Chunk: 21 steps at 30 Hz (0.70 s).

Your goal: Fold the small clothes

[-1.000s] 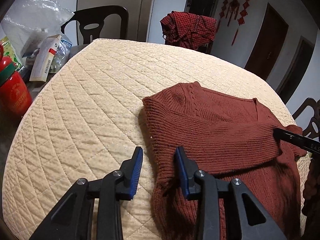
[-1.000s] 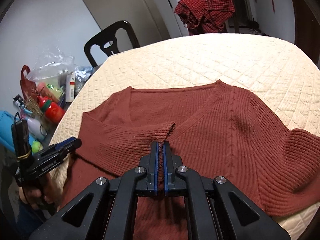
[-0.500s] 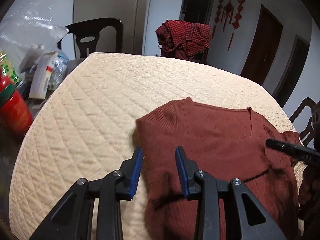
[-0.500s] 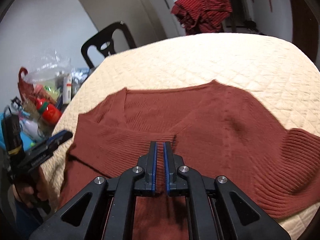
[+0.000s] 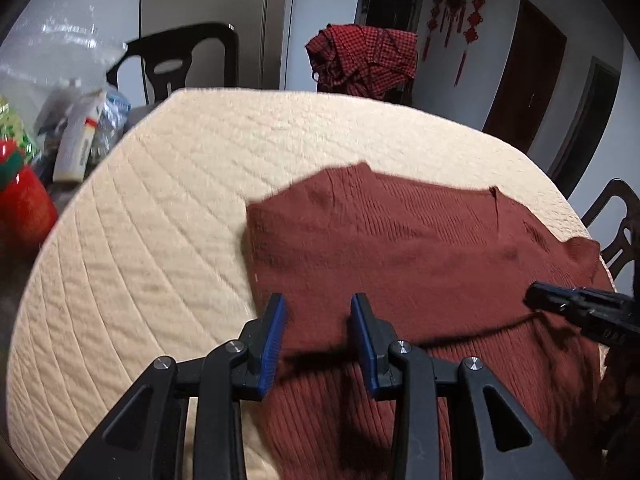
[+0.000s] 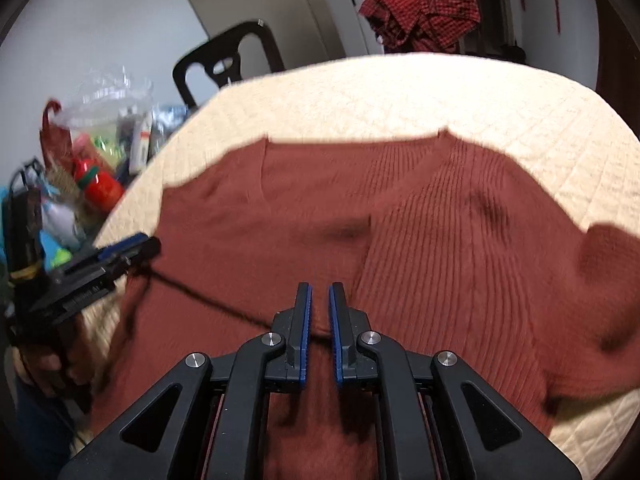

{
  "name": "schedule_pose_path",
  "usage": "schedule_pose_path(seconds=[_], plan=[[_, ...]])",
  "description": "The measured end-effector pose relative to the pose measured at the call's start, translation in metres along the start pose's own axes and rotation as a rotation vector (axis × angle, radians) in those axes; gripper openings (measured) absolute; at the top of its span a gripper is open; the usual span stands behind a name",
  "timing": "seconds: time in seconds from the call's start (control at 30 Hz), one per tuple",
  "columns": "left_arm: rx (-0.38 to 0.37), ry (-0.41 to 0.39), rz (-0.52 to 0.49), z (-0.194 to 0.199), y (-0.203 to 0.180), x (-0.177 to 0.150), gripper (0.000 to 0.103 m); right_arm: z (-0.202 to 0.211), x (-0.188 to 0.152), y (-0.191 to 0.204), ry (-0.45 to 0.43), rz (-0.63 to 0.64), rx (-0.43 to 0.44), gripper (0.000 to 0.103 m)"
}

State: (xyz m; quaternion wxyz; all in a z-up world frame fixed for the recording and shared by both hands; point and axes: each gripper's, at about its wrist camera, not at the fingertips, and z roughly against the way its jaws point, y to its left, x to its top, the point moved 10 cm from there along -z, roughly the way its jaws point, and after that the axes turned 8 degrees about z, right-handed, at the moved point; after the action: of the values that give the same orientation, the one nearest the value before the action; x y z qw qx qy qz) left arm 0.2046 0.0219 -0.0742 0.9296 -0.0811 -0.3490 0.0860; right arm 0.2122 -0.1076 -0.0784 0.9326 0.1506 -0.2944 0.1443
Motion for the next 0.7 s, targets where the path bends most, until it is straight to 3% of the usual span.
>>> schedule_pose_path(seconds=[0.3, 0.43, 0.7], plan=[[0.063, -0.06, -0.022, 0.03, 0.002, 0.0, 0.036, 0.022, -0.008, 0.004, -0.023, 0.022, -0.027, 0.009], [0.071, -0.086, -0.039, 0.049, -0.002, -0.001, 0.037, 0.037, -0.019, 0.006, -0.038, 0.01, -0.008, 0.018], [0.037, -0.116, -0.088, 0.074, -0.029, -0.009, 0.045, 0.066, -0.03, 0.004, -0.089, -0.019, -0.013, 0.027]])
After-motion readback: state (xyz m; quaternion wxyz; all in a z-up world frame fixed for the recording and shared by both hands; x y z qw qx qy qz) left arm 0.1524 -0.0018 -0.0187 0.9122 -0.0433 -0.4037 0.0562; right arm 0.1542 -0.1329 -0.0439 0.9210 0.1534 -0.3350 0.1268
